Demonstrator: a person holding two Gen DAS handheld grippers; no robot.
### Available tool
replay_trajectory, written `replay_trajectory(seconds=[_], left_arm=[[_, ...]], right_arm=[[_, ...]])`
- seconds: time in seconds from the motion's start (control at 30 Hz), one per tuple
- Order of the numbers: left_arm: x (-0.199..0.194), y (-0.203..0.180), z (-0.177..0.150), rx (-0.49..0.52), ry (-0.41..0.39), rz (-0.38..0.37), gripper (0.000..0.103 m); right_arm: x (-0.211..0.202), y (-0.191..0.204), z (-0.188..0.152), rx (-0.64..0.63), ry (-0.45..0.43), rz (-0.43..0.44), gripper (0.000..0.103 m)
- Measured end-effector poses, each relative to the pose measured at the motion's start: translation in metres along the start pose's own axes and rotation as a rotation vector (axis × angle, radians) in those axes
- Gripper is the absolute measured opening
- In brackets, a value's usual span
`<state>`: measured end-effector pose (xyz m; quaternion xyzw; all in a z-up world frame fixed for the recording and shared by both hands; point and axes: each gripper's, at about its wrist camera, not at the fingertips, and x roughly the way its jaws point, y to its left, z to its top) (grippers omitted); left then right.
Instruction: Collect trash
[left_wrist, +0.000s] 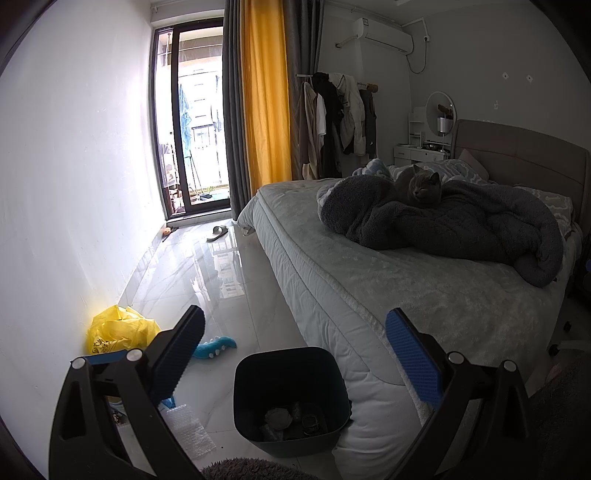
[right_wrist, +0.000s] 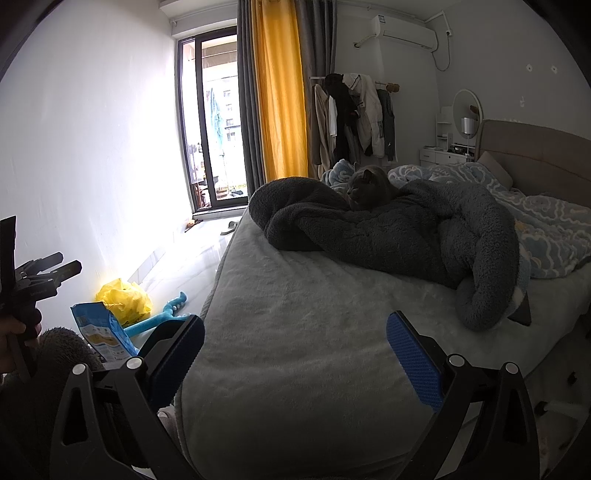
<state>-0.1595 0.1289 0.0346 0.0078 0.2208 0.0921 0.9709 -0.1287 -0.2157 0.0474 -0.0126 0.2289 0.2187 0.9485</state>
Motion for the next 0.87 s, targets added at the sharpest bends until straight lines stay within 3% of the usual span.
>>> replay_trajectory(seconds=[0.87], left_arm=[[0.0035, 0.0061, -0.0052, -0.007, 0.010, 0.007, 0.100]], right_arm=[[-0.0002, -0.0011, 0.0011, -0.001, 0.001, 0.001, 0.100]])
